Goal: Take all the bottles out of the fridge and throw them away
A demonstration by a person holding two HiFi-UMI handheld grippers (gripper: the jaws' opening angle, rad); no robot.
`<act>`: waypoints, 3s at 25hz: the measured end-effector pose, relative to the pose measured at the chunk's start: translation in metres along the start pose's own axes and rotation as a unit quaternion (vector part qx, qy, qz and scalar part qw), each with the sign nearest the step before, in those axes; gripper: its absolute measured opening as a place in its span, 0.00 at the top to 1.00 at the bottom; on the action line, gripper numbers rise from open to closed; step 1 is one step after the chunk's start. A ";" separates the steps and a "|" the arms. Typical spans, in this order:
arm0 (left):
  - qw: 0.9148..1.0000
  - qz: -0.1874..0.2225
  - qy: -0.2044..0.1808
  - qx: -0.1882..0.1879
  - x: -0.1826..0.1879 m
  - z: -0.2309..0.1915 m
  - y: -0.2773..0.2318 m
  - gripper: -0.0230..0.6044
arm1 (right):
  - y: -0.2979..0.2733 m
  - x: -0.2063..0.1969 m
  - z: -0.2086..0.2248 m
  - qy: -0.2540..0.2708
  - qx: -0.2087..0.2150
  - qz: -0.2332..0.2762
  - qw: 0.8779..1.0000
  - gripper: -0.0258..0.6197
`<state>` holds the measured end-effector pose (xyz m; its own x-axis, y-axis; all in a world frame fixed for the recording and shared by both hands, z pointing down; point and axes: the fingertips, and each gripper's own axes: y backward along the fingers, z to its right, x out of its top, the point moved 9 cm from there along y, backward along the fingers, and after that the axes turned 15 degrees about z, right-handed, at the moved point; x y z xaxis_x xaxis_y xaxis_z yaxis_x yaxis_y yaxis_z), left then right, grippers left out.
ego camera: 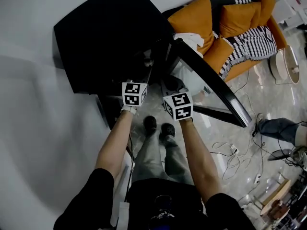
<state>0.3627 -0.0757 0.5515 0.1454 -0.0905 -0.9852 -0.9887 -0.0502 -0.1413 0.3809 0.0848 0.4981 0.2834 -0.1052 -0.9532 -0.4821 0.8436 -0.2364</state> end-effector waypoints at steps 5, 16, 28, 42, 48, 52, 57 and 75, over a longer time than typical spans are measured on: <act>1.000 0.008 -0.012 0.008 -0.027 -0.003 -0.018 0.51 | -0.009 -0.017 0.010 0.010 0.003 0.026 1.000 0.95; 0.999 0.013 -0.043 0.029 -0.080 -0.015 -0.070 0.42 | -0.020 -0.054 0.031 0.031 0.007 0.066 0.997 0.95; 0.997 0.022 -0.059 0.036 -0.090 -0.013 -0.082 0.46 | -0.026 -0.067 0.041 0.025 0.001 0.069 0.997 0.95; 0.998 0.032 -0.048 0.028 -0.086 -0.006 -0.076 0.46 | -0.021 -0.072 0.054 0.015 -0.002 0.061 0.998 0.95; 0.998 0.035 -0.044 0.031 -0.080 -0.002 -0.061 0.46 | -0.013 -0.069 0.051 0.013 0.000 0.053 0.999 0.95; 0.998 0.025 -0.040 0.036 -0.063 0.008 -0.042 0.46 | 0.003 -0.059 0.043 0.005 0.005 0.039 0.999 0.95; 0.999 0.015 -0.032 0.041 -0.027 0.030 -0.010 0.46 | 0.037 -0.031 0.033 -0.008 0.008 0.022 1.000 0.95; 0.994 0.056 -0.012 0.098 0.098 0.121 0.143 0.46 | 0.164 0.048 0.004 -0.010 0.039 0.019 0.999 0.95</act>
<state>0.2309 0.0289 0.4226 0.0360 -0.0602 -0.9975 -0.9870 0.1543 -0.0449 0.3184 0.2202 0.4139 0.2837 -0.0628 -0.9569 -0.4270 0.8852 -0.1847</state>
